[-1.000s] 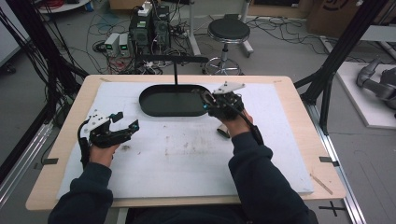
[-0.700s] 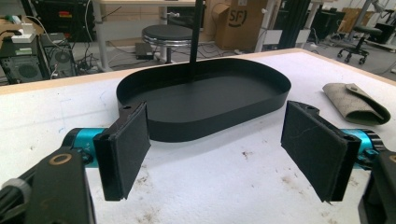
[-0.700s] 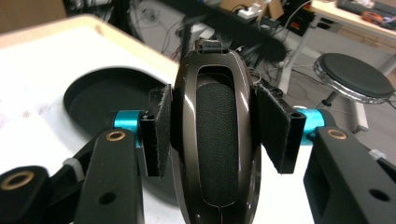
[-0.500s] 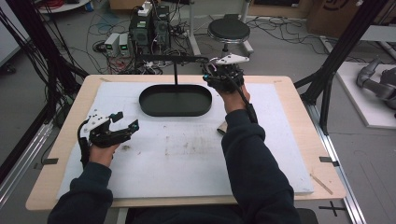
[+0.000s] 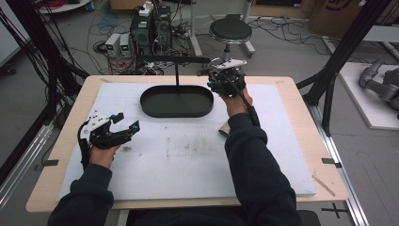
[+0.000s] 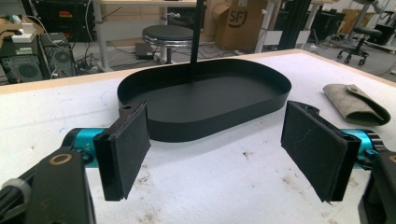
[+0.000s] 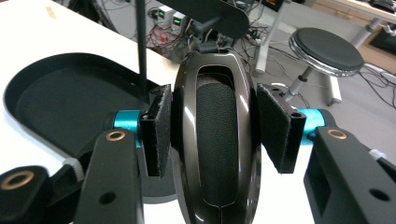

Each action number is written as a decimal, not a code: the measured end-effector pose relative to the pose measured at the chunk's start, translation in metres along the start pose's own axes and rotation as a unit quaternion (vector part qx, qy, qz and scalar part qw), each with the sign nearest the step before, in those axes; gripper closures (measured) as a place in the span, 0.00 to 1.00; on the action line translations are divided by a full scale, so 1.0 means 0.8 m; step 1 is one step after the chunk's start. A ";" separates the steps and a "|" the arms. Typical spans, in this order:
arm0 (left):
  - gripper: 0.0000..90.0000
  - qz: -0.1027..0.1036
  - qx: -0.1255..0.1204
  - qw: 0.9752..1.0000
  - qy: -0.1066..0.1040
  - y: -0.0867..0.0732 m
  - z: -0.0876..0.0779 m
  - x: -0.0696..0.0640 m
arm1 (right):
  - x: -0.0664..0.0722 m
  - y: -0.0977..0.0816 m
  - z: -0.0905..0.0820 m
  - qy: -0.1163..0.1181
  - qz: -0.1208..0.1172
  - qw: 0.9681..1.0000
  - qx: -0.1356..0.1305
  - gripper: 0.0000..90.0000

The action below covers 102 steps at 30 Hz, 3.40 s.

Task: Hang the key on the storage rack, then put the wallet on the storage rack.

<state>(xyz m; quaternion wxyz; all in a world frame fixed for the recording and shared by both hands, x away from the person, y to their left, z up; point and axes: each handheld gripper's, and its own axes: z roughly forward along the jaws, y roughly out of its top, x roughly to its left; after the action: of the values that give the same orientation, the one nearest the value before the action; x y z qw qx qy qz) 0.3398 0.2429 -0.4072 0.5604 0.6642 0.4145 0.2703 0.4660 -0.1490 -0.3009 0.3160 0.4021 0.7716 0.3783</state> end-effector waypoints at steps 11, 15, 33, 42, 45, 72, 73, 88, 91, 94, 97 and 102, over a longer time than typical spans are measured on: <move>0.26 -0.001 0.001 1.000 -0.001 0.000 0.000 0.000 | 0.002 0.011 -0.005 0.019 -0.012 0.998 -0.051 0.55; 0.26 -0.001 0.002 1.000 -0.001 0.000 0.001 0.001 | -0.001 0.015 -0.001 0.022 -0.008 0.999 -0.049 0.55; 0.26 -0.005 0.000 1.000 -0.002 -0.001 0.000 0.004 | -0.001 0.066 0.026 -0.014 -0.016 0.999 -0.037 0.55; 0.26 -0.003 -0.001 1.000 -0.001 -0.001 0.000 0.003 | -0.007 0.061 0.028 -0.024 -0.003 0.999 -0.032 0.55; 0.26 -0.004 -0.002 1.000 -0.002 0.000 0.000 0.002 | -0.015 0.049 0.037 -0.046 -0.003 0.999 -0.001 0.55; 0.26 -0.003 -0.001 1.000 -0.004 -0.001 0.000 0.004 | -0.054 -0.004 0.015 0.028 -0.006 0.997 0.071 0.47; 0.26 -0.007 -0.001 1.000 -0.002 -0.001 0.000 0.004 | -0.065 -0.009 -0.009 0.061 0.013 0.995 0.072 0.44; 0.26 -0.008 0.010 1.000 0.000 -0.001 0.004 0.005 | -0.088 -0.157 -0.106 0.043 0.009 0.999 0.010 0.21; 0.26 -0.006 0.012 1.000 0.001 -0.002 0.004 0.003 | -0.091 -0.181 -0.103 0.039 0.039 0.998 0.018 0.21; 0.26 -0.003 0.013 1.000 0.000 -0.002 0.004 0.002 | -0.092 -0.194 -0.104 0.036 0.054 0.998 0.017 0.21; 0.26 0.000 0.006 1.000 -0.001 -0.001 0.003 0.001 | -0.090 -0.203 -0.107 0.016 0.049 0.999 0.010 0.21; 0.26 -0.001 0.007 1.000 0.001 -0.001 0.002 0.002 | -0.085 -0.207 -0.106 0.008 0.049 0.999 0.009 0.21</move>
<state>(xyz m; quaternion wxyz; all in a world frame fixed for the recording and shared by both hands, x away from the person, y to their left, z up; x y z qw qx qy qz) 0.3415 0.2431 -0.4082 0.5557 0.6672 0.4178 0.2672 0.3683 -0.3001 -0.3834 0.2871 0.4388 0.7570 0.3899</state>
